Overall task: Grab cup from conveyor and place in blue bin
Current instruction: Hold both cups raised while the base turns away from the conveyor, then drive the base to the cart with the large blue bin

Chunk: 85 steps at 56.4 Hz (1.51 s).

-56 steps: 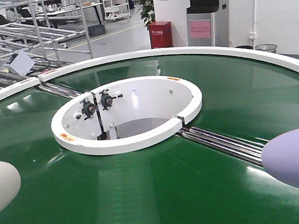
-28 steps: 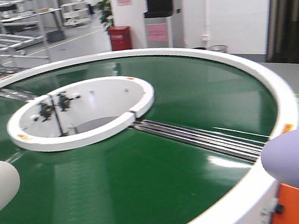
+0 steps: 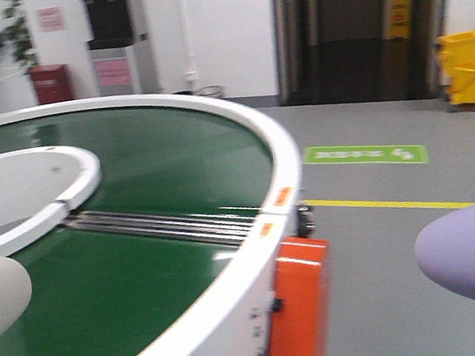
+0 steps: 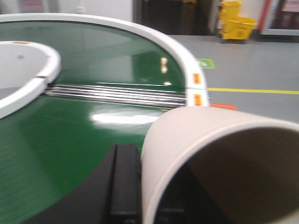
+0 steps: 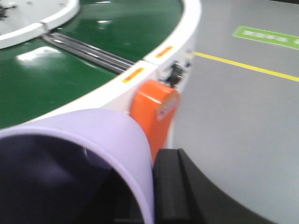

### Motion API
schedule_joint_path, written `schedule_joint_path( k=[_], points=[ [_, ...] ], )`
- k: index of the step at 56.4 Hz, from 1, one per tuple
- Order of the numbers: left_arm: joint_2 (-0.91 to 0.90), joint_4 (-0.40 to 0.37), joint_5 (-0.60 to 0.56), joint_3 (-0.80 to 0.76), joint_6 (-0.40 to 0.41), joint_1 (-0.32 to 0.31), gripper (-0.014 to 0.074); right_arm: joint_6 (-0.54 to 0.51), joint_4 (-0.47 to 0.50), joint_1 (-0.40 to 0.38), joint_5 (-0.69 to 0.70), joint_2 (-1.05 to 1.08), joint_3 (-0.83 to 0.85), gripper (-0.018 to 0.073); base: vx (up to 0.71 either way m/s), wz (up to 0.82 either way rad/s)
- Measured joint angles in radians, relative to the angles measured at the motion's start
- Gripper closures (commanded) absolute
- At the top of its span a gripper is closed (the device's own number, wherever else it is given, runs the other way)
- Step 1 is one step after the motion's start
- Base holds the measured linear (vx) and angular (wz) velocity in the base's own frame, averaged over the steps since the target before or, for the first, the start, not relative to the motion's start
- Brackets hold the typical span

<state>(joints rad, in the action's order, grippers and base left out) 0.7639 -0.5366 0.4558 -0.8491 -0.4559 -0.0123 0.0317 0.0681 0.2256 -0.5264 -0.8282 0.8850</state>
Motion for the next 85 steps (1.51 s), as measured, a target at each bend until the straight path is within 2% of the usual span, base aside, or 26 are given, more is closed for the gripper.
schedule_joint_path(
  k=[41, 85],
  points=[
    [0.000, 0.000, 0.000, 0.000, 0.000, 0.000, 0.0603, 0.000, 0.000, 0.000, -0.006, 0.000, 0.000, 0.0568, -0.04, -0.60],
    [0.000, 0.000, 0.000, 0.000, 0.000, 0.000, 0.0603, 0.000, 0.000, 0.000, -0.008, 0.000, 0.000, 0.0568, 0.15, -0.45]
  ],
)
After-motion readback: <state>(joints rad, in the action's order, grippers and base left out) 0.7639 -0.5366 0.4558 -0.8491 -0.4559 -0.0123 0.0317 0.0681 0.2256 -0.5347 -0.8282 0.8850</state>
